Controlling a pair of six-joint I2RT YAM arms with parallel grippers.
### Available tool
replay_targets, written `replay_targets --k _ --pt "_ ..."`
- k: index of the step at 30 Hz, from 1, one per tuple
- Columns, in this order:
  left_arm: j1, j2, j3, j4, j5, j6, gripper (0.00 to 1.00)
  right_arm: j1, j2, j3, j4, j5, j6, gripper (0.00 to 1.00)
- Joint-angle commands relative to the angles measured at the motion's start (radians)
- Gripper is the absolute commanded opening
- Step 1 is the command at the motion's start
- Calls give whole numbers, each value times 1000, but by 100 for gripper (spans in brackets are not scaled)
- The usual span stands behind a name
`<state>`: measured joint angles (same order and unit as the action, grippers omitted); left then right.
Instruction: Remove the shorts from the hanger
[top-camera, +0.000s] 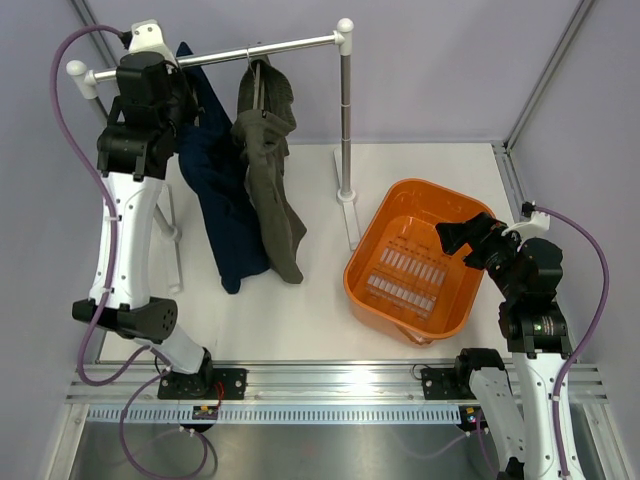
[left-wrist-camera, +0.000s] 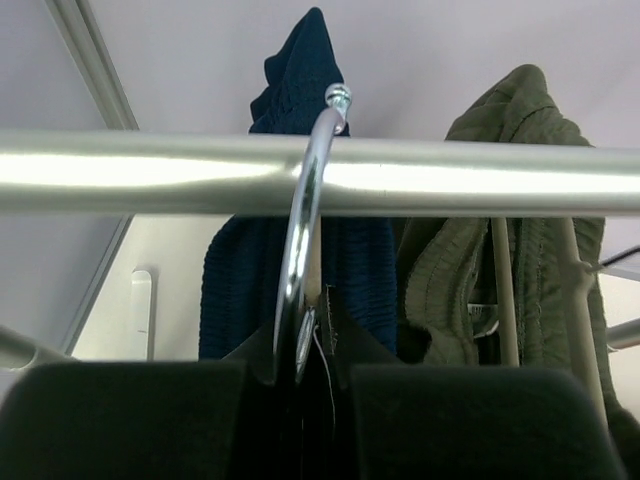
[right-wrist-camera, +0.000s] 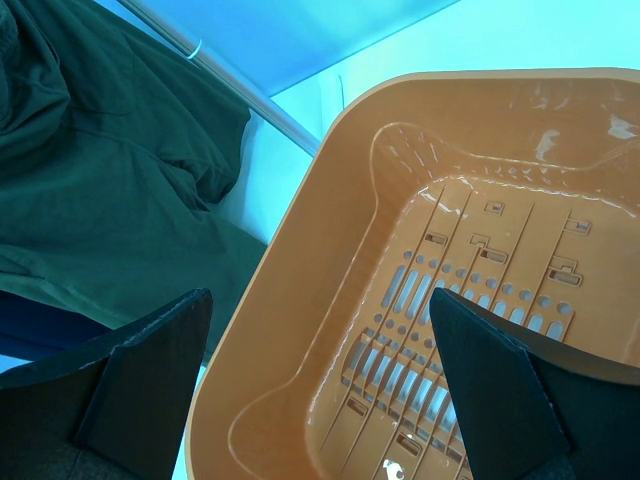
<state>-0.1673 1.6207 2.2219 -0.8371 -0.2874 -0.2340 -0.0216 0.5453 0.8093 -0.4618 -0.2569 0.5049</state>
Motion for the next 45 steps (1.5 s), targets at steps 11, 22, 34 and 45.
replay_targets --k 11,22,34,45 --pt "-67 -267 -237 115 7 19 0 -5 -4 -12 28 -53 -23 99" --pt "-238 -586 -631 90 -162 16 0 -5 -22 -27 17 -96 -42 99" --pt "-258 -791 -833 -19 214 41 0 0 19 -4 38 -315 -40 99" --pt "-307 -826 -1002 -10 519 36 0 372 166 99 49 -182 -23 99"
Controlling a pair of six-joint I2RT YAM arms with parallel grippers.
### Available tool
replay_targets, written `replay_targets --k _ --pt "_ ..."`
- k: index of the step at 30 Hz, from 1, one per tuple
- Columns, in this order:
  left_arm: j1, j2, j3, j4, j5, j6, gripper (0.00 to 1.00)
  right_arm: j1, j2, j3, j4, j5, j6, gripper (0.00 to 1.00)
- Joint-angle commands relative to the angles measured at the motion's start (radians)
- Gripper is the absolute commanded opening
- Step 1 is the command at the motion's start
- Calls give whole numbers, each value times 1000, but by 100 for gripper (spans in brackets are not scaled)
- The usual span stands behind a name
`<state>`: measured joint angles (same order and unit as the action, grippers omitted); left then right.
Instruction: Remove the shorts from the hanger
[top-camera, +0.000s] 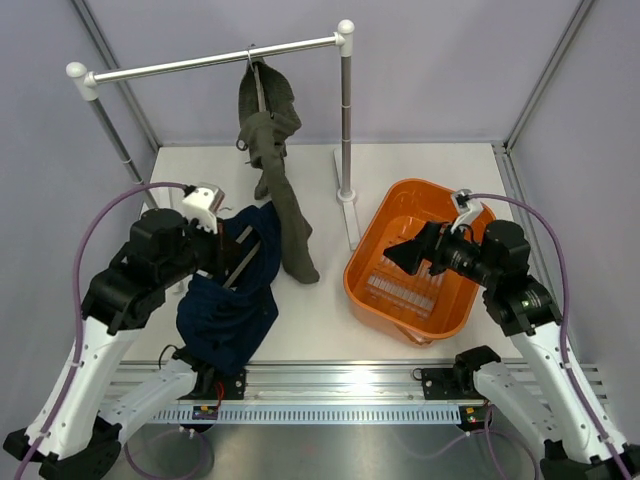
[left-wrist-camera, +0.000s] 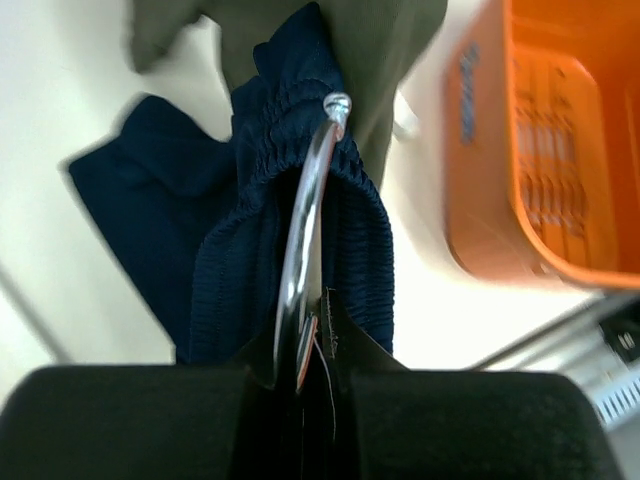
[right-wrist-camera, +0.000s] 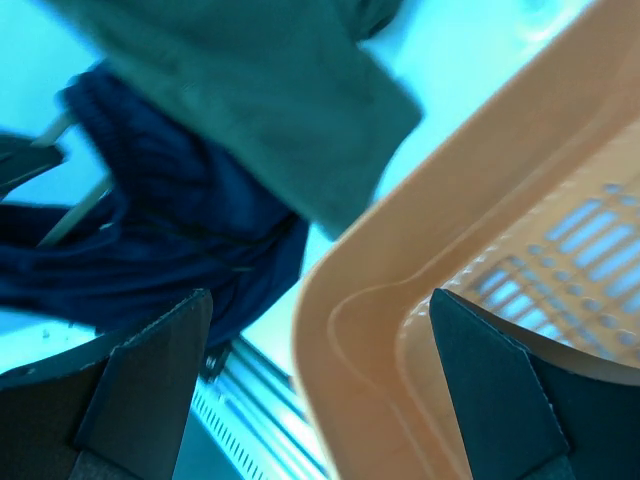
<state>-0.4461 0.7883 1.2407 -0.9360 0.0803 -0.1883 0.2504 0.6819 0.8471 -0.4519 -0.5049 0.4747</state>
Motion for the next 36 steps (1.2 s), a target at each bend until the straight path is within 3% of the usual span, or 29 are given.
replay_targets --k 1,7,12,23,32,35,36 --pt "-60 14 -29 106 150 -16 0 133 51 64 50 84 10 98" --pt "-277 74 -24 140 47 -48 0 338 140 96 96 199 39 92" --pt "-439 186 23 155 -125 -66 0 516 235 154 98 354 48 89" --pt "-477 289 101 195 -182 -62 0 710 412 276 25 618 54 85" --pt "-493 293 124 183 -185 -57 0 728 534 316 33 681 54 81" --pt "-496 287 121 178 -186 -59 0 728 562 339 28 715 48 76" --pt "-497 285 117 174 -188 -59 0 728 570 343 27 723 47 68"
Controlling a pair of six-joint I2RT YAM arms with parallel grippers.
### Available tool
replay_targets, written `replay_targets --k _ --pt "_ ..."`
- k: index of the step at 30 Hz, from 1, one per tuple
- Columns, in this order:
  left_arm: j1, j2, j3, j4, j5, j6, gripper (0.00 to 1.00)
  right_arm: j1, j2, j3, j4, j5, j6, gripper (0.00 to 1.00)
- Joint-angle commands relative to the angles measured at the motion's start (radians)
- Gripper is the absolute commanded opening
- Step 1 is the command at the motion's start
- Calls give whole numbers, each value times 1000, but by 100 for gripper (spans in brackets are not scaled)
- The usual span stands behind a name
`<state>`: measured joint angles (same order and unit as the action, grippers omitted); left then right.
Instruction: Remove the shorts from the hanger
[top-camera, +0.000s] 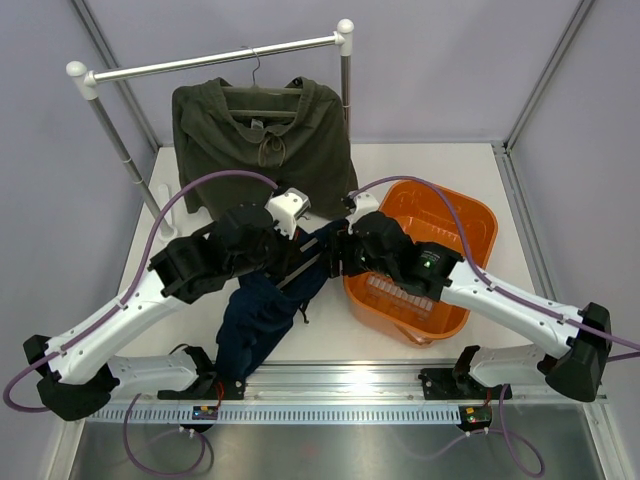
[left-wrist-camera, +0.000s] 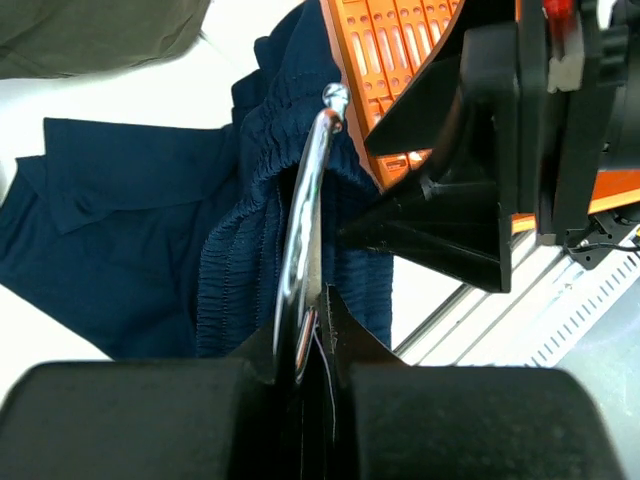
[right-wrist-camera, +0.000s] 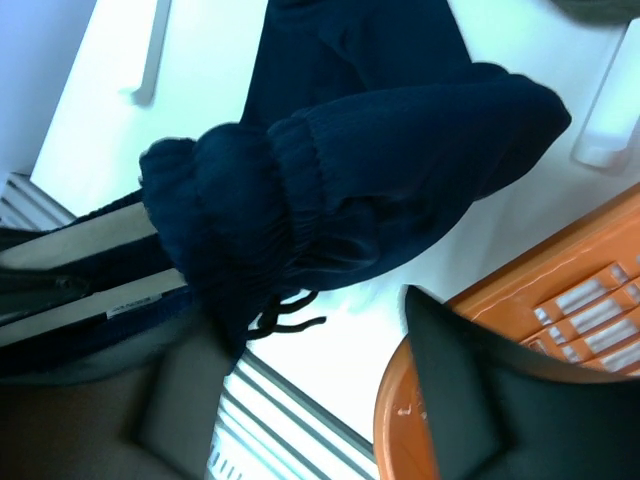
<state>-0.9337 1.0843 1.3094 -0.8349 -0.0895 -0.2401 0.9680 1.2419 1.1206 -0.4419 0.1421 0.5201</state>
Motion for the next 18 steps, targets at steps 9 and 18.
replay_targets --k 9,18 --pt "-27 -37 14 45 -36 -8 0 11 2 111 5 145 -6 10" --pt "-83 -52 13 -9 -62 -4 0 -21 31 248 -139 390 -43 1"
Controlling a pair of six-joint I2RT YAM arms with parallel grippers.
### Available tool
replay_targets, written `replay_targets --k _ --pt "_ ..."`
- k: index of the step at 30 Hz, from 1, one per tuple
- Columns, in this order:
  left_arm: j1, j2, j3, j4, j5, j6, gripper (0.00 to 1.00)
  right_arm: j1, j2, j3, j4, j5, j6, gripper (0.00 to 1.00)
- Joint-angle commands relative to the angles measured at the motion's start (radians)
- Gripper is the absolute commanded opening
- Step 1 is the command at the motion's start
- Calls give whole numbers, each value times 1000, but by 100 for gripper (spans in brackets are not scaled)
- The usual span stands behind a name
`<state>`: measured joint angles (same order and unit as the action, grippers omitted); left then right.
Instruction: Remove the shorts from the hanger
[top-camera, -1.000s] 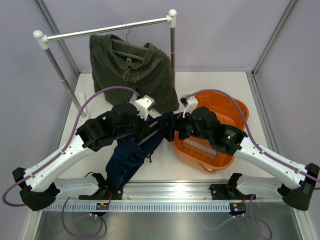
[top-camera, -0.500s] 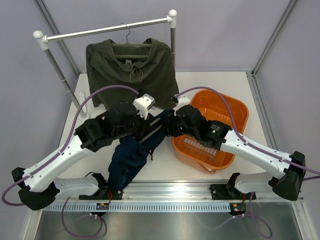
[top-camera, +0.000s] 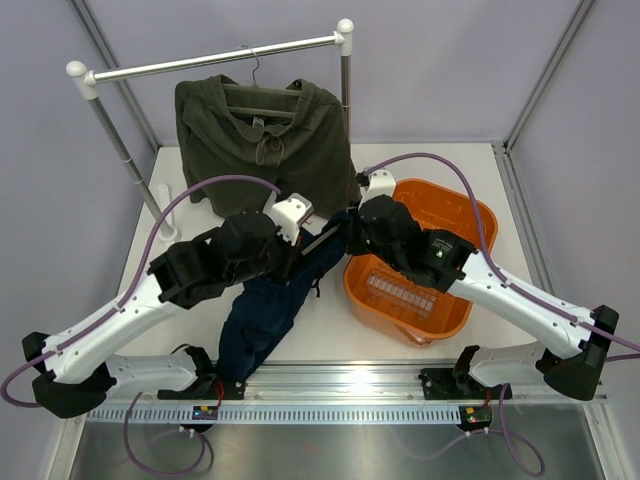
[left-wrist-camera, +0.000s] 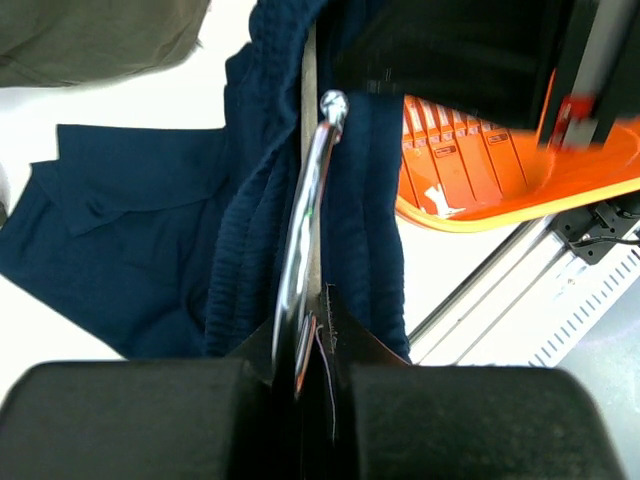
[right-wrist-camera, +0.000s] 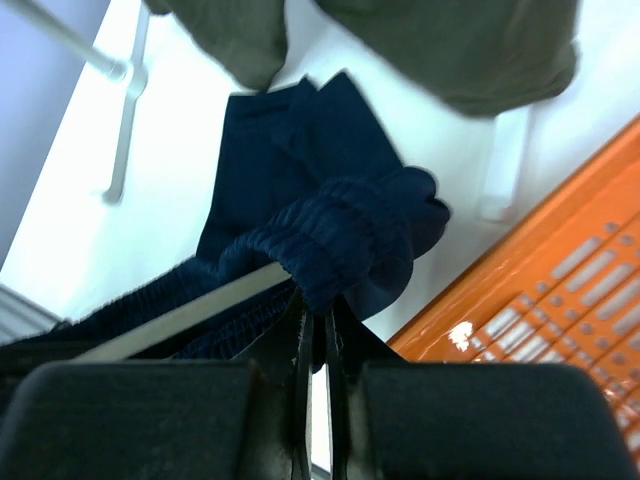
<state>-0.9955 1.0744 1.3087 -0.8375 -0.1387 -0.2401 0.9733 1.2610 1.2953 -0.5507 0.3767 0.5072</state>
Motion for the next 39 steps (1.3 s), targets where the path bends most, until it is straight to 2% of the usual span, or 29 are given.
replay_targets --k 1,6,13,19,27,35,39 --pt "-25 -48 14 -8 -19 -5 0 -39 15 79 -32 145 -35 1" --pt "-37 -80 11 -18 -27 -8 0 -132 52 93 -35 85 -47 0" --pt "-46 -143 14 -21 -24 7 0 -185 90 50 6 27 -45 0" --pt "-46 -180 17 -6 -18 21 0 -185 112 44 32 -19 -47 0" --pt "-46 -251 21 6 19 30 0 -191 123 52 29 2 -68 0" --pt "-46 -291 0 101 -48 36 0 -183 100 3 110 -150 -68 0" --pt "-46 -280 -29 184 -96 41 0 -102 98 4 103 -133 -67 0"
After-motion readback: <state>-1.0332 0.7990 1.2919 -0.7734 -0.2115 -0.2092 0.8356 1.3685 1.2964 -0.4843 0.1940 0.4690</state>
